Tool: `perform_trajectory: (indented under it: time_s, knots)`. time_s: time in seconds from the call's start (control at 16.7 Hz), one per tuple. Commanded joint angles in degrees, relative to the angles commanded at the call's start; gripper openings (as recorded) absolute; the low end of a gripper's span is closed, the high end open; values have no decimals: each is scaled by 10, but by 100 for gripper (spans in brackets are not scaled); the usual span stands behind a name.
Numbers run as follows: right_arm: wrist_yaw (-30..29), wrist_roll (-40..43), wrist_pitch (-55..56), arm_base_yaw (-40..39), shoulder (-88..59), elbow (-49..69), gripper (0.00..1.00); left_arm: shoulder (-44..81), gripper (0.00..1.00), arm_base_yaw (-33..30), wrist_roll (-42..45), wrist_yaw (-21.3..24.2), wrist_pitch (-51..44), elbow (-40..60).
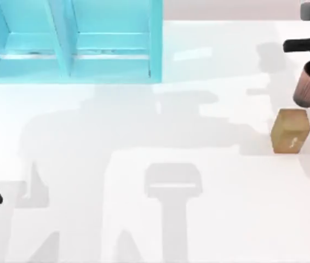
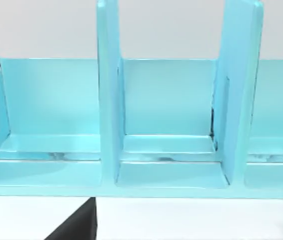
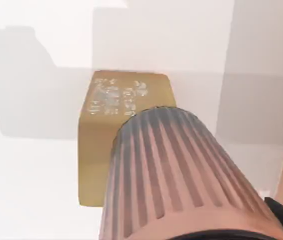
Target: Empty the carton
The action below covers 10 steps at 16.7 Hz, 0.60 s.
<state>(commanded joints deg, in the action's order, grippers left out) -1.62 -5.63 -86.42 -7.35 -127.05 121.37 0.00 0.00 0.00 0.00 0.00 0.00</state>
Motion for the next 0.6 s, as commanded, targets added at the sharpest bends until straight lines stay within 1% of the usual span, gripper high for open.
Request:
perform_trajectory:
  time_s: [0.3, 0.42, 0.6]
  knots:
    - [-5, -166, 33, -163, -29, -1, 0, 0, 100, 0, 0, 0, 0, 0]
    - [-7, -217, 45, -208, -37, -4, 0, 0, 100, 0, 0, 0, 0, 0]
    - [-12, -268, 54, -249, -49, -11, 0, 0, 100, 0, 0, 0, 0, 0]
